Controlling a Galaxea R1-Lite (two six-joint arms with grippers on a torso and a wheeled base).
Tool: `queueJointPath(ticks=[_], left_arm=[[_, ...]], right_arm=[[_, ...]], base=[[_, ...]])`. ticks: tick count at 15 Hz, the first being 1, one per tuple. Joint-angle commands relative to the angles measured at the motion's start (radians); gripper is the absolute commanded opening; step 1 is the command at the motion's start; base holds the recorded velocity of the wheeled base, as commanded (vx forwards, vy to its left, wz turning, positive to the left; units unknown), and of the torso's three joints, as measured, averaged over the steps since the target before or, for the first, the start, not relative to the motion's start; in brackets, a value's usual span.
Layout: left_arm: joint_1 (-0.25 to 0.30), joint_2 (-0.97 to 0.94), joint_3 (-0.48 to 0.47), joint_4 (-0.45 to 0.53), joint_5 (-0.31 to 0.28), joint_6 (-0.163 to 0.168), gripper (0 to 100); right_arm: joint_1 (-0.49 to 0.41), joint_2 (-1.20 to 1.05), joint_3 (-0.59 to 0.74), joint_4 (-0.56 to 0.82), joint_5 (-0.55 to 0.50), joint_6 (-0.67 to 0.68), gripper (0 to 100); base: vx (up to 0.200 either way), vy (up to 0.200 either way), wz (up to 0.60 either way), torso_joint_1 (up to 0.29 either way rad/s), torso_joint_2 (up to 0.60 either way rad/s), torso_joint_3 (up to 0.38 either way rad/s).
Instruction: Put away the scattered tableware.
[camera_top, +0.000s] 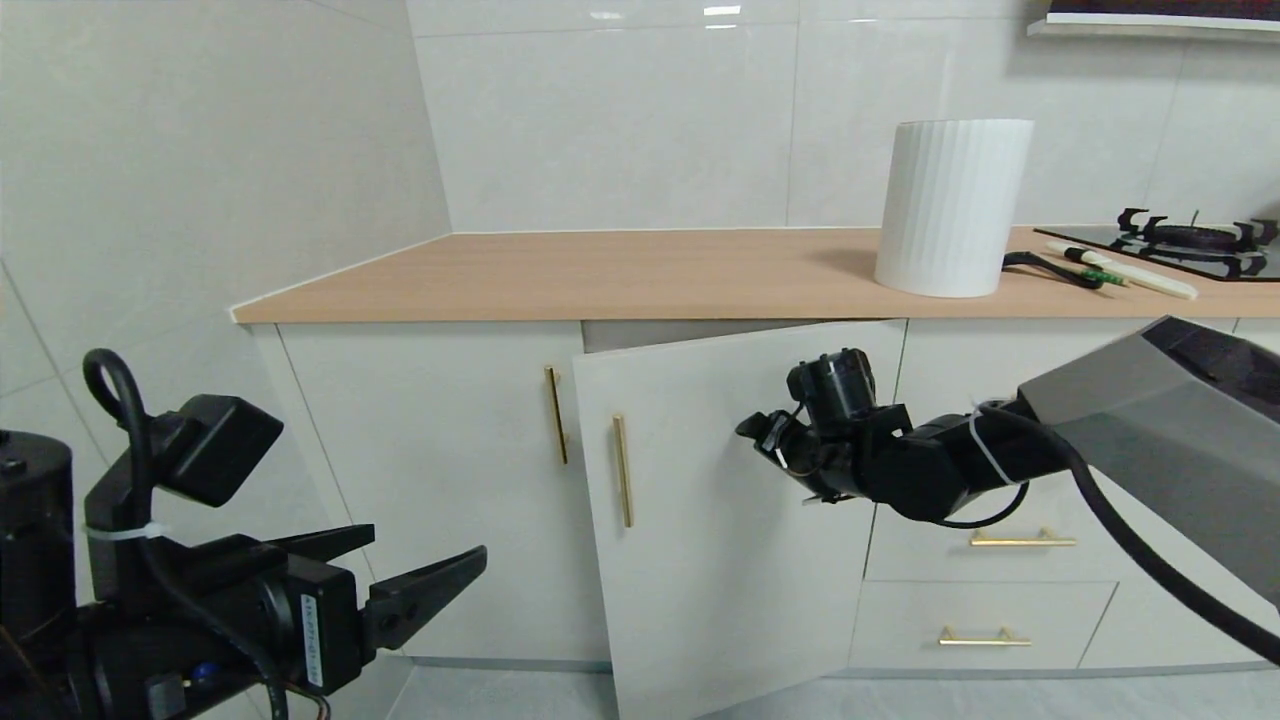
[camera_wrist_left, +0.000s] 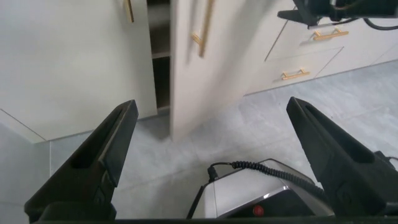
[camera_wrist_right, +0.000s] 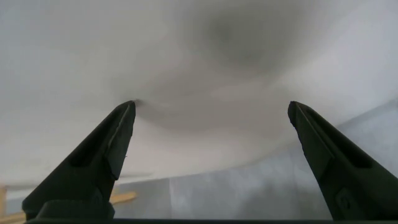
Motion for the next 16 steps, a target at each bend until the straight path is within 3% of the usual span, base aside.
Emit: queueJointPath(ticks=[1,7,10,16], left_arm=[[-0.001,-0.001,0.000,-0.001,0.001,0.000,100],[-0.001,-0.001,0.000,-0.001,0.001,0.000,100],[0.000,-0.002,0.000,-0.001,0.001,0.000,100],[-0.001,-0.004,0.000,-0.002,0.001,0.000,100]], right_arm=[[-0.015,0.068,-0.054,0.001,-0.025,0.013,100],[-0.050,0.094,-0.107,-0.001,-0.074,0.054,100],[-0.059,0.117,-0.143,0.001,-0.146,0.056,100],[-0.078,0.122,-0.151,0.001,-0.154,0.064,100]], base=[[0.000,0.000,0.00,0.000,0.00,0.000],[0.000,0.000,0.00,0.000,0.00,0.000],[0.000,0.000,0.00,0.000,0.00,0.000],[0.000,0.000,0.00,0.000,0.00,0.000]])
